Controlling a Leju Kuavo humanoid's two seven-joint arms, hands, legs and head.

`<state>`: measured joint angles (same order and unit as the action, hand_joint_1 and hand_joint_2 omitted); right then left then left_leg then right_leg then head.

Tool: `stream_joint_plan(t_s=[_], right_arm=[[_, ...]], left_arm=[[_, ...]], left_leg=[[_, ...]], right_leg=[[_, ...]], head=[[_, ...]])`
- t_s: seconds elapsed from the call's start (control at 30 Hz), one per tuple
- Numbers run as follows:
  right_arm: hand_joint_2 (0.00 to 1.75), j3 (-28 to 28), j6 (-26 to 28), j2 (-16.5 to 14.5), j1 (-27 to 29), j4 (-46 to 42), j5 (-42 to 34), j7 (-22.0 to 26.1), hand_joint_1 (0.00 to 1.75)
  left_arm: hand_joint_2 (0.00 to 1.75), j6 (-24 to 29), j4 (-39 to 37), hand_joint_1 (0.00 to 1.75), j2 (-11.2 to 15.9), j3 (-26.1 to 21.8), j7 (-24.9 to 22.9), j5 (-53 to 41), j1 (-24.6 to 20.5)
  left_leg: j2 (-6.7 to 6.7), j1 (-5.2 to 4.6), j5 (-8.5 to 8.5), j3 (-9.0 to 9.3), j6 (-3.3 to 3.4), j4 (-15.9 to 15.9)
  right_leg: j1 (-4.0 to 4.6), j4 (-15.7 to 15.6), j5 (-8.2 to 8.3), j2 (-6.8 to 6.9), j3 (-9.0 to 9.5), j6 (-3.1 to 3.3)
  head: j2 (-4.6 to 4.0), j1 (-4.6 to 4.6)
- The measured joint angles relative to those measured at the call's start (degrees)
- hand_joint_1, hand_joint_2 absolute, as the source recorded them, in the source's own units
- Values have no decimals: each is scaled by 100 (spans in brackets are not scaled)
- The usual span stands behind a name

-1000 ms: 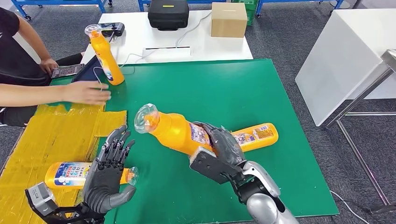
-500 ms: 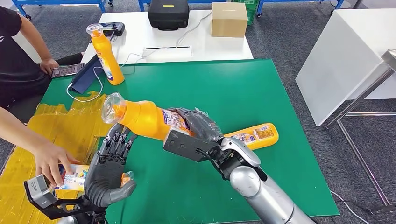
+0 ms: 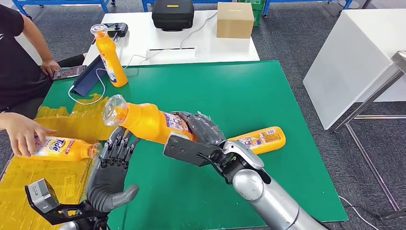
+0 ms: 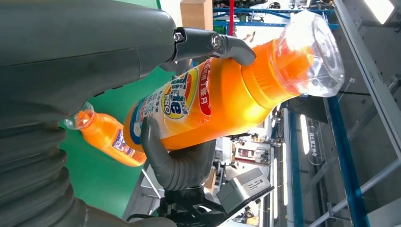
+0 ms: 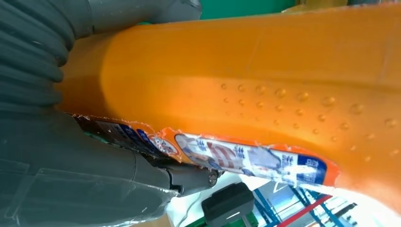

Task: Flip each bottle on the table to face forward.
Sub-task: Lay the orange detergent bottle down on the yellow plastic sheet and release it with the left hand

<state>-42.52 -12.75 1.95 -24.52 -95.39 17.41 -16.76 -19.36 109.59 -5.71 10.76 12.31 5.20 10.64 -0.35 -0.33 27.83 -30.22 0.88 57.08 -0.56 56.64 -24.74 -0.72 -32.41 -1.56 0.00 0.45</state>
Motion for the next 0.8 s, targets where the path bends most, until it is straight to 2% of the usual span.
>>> stream_joint_plan(t_s=[0.17,0.4,0.7,0.8], right_arm=[[175,-389,-169,-39,-228,-5,-94,-19,175],[175,-1207,-555,-327,-419,-45,-400,-1,175],[175,-1648,-463,-421,-647,71,-696,-51,175],[175,-1684,-449,-417,-683,94,-710,-55,175]], left_arm=[[175,26,-41,0,-2,-99,11,29,-15],[175,35,-153,0,-16,-279,0,37,-126],[175,52,-203,0,-45,-363,8,21,-193],[175,50,-212,130,-45,-377,8,27,-195]], left_leg=[[1,2,-1,1,-1,0],[-1,7,-1,-4,-2,-1],[0,1,-2,-4,-2,0],[0,1,-2,-5,-2,1]], right_leg=[[1,1,0,-1,-1,0],[10,2,0,0,-5,0],[4,1,0,0,-5,0],[4,1,0,0,-6,0]], head=[[0,1],[0,1],[0,2],[0,1]])
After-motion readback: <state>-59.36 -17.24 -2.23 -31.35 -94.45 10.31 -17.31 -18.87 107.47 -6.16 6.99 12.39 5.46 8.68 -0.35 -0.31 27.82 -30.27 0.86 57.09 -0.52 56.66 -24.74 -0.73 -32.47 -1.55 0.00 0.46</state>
